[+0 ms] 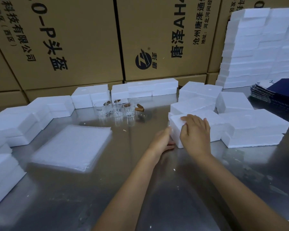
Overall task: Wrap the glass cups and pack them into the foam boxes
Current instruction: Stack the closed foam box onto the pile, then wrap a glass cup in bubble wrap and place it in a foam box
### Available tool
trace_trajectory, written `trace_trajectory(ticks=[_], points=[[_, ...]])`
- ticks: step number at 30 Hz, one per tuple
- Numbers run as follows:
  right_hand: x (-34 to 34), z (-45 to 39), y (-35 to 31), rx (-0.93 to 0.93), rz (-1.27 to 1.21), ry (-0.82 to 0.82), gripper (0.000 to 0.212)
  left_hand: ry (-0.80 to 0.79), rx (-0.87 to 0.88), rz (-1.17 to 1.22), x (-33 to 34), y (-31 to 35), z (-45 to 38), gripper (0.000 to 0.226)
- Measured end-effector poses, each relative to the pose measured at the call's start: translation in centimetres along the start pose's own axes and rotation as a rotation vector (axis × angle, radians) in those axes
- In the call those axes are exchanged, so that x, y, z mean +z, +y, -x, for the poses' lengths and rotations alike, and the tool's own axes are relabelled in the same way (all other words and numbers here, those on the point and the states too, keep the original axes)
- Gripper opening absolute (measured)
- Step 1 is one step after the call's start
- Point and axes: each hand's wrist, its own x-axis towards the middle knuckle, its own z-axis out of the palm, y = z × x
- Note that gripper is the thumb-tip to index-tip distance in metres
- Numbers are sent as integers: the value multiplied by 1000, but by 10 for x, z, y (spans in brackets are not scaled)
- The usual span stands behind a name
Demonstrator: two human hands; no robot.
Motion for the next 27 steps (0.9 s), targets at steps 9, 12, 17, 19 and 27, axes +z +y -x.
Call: trace_trajectory(ticks=[9,12,17,19,27], points=[[28,21,-79,-248,-313,-174,35,124,189,-49,-56,-9,24,24],[51,23,-99,-101,-503,-257,27,240,173,-25,-83,-5,27,21],[84,20,-115,76,-586,-327,26,434,185,60,-140,1,19,25],[99,12,-115,109,-591,-311,29,503,214,62,-168,6,11,27],[158,-76,-94,727,-1005,-64,12,619,210,-99,-226,39,-58,24]])
